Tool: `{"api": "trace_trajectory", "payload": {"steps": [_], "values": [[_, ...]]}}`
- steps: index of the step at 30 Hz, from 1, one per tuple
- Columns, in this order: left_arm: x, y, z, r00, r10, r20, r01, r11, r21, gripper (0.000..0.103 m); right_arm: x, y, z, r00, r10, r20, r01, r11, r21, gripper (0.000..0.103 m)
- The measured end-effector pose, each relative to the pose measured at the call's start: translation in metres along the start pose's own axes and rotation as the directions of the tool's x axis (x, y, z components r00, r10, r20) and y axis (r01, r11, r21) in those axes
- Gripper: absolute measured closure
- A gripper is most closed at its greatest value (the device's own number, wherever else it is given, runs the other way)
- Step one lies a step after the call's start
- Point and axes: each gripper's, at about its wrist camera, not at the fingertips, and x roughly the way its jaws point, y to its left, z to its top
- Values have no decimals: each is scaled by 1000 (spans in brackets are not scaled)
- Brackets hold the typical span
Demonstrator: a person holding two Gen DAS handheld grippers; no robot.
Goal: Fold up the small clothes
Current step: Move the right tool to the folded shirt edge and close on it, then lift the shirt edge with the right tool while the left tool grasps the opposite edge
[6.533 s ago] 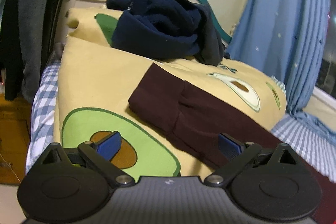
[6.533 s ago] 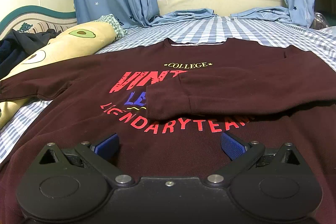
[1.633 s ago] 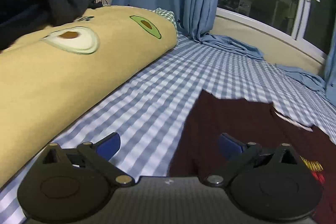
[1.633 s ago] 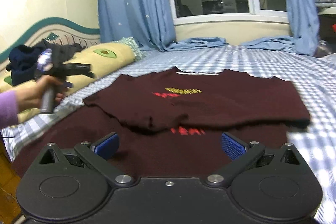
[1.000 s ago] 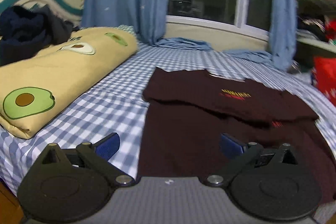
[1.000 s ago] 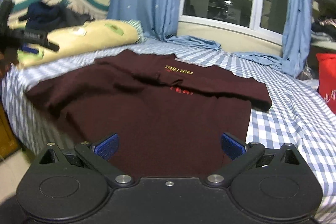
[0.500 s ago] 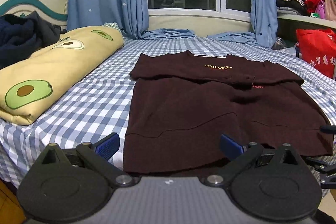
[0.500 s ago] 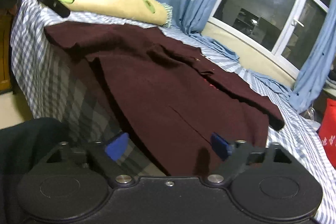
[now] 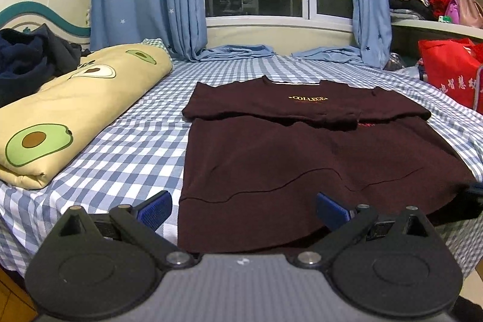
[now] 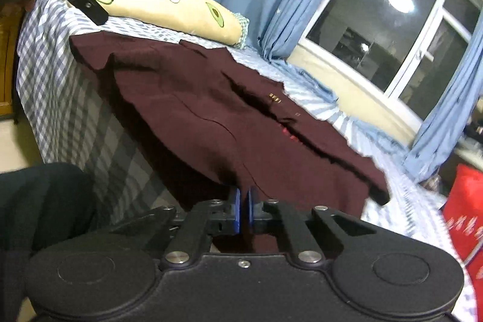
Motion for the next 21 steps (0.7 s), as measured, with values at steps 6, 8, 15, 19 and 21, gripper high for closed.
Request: {"api": "trace_trajectory", "payload": {"steps": [6, 8, 15, 19, 21], "values": [[4, -2, -7, 1000, -14, -23, 14, 1000, 23, 1, 1, -2, -6, 999, 35, -29, -35, 999, 16, 95], [2, -1, -9, 1000, -18, -23, 18, 1000, 26, 1, 1, 2, -8, 999, 38, -30, -38, 999, 8, 79], [4, -3, -18, 998, -32, -49, 34, 999, 41, 1, 5, 20, -22, 999, -15, -29, 12, 996, -93, 24], [4, -9, -23, 999, -30, -44, 33, 997, 69, 1, 28, 30, -34, 991, -107, -79, 91, 979, -182, 21], [5, -14, -25, 999, -3, -39, 6, 996, 90, 1, 38, 34, -38, 985, -154, -79, 132, 964, -229, 19]]}}
